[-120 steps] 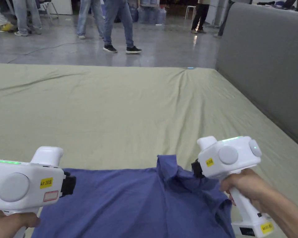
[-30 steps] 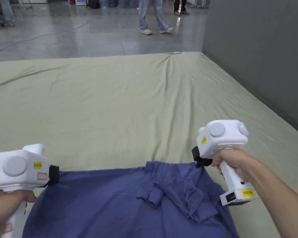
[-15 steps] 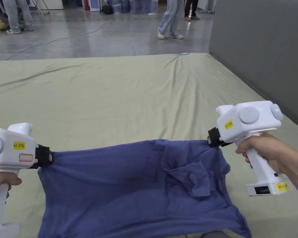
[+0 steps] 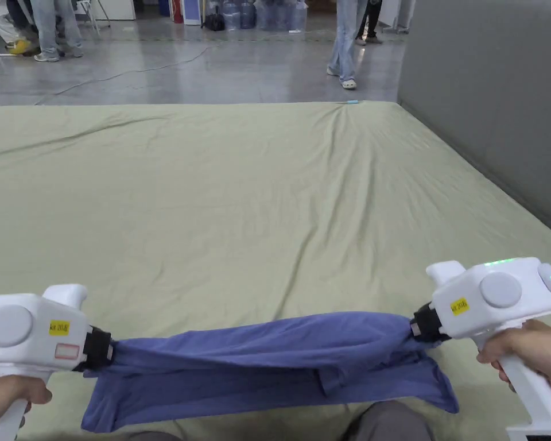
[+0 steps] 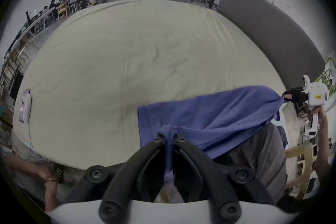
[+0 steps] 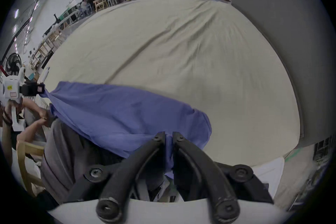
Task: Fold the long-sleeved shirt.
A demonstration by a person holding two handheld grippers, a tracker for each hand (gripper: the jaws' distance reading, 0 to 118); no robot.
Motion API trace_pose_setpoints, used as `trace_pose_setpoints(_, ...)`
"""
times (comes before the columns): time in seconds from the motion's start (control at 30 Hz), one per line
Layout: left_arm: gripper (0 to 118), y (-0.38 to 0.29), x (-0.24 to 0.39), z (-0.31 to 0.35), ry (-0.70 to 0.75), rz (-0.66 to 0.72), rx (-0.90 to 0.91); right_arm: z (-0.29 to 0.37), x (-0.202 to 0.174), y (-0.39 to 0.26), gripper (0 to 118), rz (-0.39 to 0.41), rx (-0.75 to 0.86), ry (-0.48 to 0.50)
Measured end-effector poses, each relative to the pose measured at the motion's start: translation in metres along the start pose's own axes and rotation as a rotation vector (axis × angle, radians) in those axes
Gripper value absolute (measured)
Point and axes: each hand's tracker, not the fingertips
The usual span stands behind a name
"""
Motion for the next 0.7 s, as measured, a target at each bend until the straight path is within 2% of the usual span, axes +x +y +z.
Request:
trace_pose_setpoints(0.17, 0, -0.019, 0.001, -0.024, 0.018, -0.011, -0.077, -0.028, -0.002, -0.018, 4, 0.053, -0.091, -0.030)
trace_pose_setpoints(0.43, 1, -0.023, 0.006, -0.048, 0.015, 0.027, -0.108, -0.054, -0.004, -0.021, 5, 0.001, -0.131, -0.041)
trace_pose_setpoints(0.47, 6, -0.021, 0.006, -0.047, 0.002, 0.040, -0.101, -0.051, -0.005, -0.020, 10, -0.006, -0.128, -0.054)
trace_pose_setpoints(0.5, 21, -0.019, 0.006, -0.044, -0.002, 0.043, -0.101, -0.046, -0.004, -0.019, 21, -0.008, -0.120, -0.095)
trace_pose_setpoints(0.53, 61, -0.018, 0.006, -0.038, -0.007, 0.039, -0.097, -0.041, -0.003, -0.018, 50, -0.008, -0.107, -0.122)
trace_pose_setpoints(0.57, 94, -0.016, 0.008, -0.032, -0.013, 0.023, -0.087, -0.035, -0.001, -0.017, 79, -0.016, -0.092, -0.127)
trace_pose_setpoints(0.6, 108, -0.015, 0.011, -0.023, -0.014, 0.000, -0.053, -0.026, 0.003, -0.015, 99, -0.040, -0.054, -0.108)
trace_pose_setpoints(0.63, 109, -0.012, 0.013, -0.013, -0.016, -0.018, -0.012, -0.016, 0.006, -0.011, 104, -0.076, -0.009, -0.070)
trace_pose_setpoints(0.7, 109, -0.001, 0.020, 0.005, -0.011, -0.033, 0.009, 0.001, 0.009, 0.002, 104, -0.159, 0.034, -0.025)
